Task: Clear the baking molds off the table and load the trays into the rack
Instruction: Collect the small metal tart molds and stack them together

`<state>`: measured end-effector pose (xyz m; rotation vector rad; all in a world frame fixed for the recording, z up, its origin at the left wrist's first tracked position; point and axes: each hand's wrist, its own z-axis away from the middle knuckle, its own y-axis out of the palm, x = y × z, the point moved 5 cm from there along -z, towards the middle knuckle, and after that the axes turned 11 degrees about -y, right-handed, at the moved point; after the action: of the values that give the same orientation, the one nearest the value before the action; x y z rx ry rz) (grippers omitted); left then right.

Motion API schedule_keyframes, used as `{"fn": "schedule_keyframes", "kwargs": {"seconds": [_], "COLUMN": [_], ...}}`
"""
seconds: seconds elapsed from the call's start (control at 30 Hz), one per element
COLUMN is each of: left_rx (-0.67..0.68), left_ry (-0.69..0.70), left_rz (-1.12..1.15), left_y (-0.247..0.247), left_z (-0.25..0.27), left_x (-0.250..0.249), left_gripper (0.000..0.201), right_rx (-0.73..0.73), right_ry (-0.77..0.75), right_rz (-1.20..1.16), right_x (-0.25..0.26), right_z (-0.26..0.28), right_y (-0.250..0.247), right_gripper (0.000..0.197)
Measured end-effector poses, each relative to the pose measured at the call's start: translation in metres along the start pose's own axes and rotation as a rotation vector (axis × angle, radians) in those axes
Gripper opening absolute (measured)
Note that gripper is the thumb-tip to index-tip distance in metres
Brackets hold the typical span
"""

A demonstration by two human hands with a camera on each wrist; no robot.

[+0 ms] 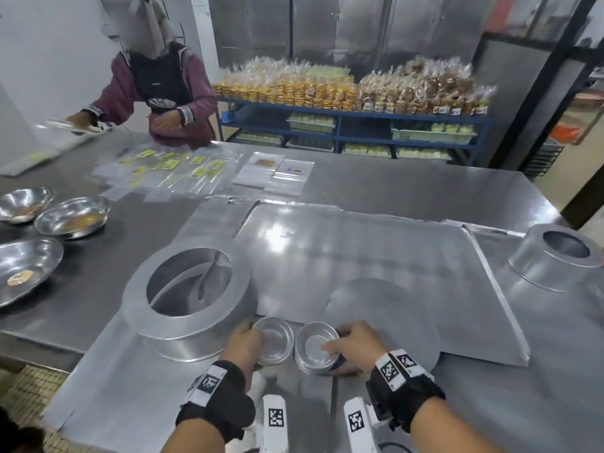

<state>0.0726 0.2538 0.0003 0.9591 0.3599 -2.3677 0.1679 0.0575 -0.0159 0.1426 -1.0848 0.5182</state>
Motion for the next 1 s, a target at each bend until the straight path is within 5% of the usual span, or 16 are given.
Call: {"fn": "schedule_keyframes", "kwargs": {"seconds": [0.5, 1.0], "left_rx": [0.143, 0.123], "left_ry": [0.032, 0.096], "left_rz": [-0.017, -0.198], "left_y": [0.227, 0.323], "left_z": [-0.035, -0.165], "left_x": [-0.072, -0.191], "left_gripper": [0.028, 0.04], "right_rx": [-0.225, -0.414], "right_ry": [-0.156, -0.261], "right_rz": [-0.017, -0.09], "right_x": [0.035, 0.095], "right_z": [-0.082, -0.221], "right_y": [-0.216, -0.296], "right_gripper": [0.016, 0.014]}}
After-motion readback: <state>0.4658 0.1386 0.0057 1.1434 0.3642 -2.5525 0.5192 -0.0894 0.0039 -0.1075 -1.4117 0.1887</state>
